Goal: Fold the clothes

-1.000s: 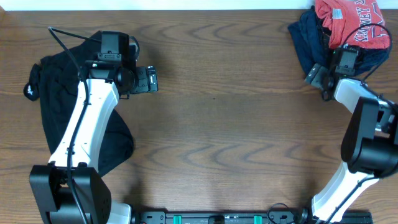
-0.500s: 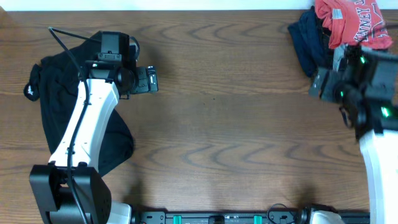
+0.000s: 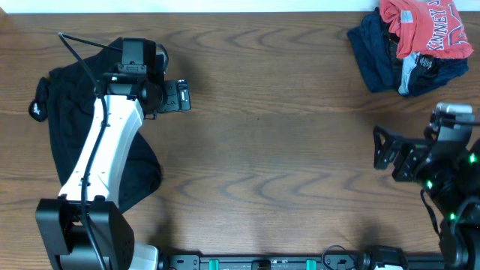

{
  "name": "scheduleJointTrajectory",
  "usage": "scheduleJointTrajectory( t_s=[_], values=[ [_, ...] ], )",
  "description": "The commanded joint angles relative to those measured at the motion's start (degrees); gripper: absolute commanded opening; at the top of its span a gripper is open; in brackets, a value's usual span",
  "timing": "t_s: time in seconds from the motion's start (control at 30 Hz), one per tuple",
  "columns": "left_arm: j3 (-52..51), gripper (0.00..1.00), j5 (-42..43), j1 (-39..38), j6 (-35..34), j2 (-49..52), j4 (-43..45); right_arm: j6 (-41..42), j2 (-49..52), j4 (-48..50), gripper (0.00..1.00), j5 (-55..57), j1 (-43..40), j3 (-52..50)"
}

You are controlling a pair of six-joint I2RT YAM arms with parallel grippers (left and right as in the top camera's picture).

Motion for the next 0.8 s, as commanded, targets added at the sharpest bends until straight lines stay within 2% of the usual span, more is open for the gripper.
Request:
scheduleJointTrajectory(
  t_s=[0.0, 0.2, 0.3, 0.43, 0.6, 0.77],
  values=[
    [-0.42, 0.98, 0.37, 0.20, -0.28, 0.63, -0.13, -0.83, -1.14, -0.35, 0.99, -0.61, 0.37, -0.09],
    [-0.42, 0.98, 0.37, 0.20, -0.28, 0.63, -0.13, -2.34, -1.38, 1.01, 0.99, -0.57, 0.42, -0.83],
    [-0.42, 0.98, 0.37, 0.20, -0.28, 0.63, -0.13, -5.92, -3.98, 6.32, 0.99, -0.20, 0.44, -4.98],
    [-0.42, 0.98, 0.37, 0.20, -0.28, 0.63, -0.13, -7.43, -11.28, 18.43, 0.99, -0.24, 0.66, -17.90],
    [-0.42, 0.98, 0.37, 0.20, -0.28, 0.63, -0.13, -5.49, -22.93, 33.48, 0.99, -0.63, 2.47, -37.24],
    [-0.42, 0.98, 0.37, 0.20, -0.28, 0.63, -0.13, -5.44, -31.76, 45.24, 0.99, 1.55, 5.55, -52.26]
  ],
)
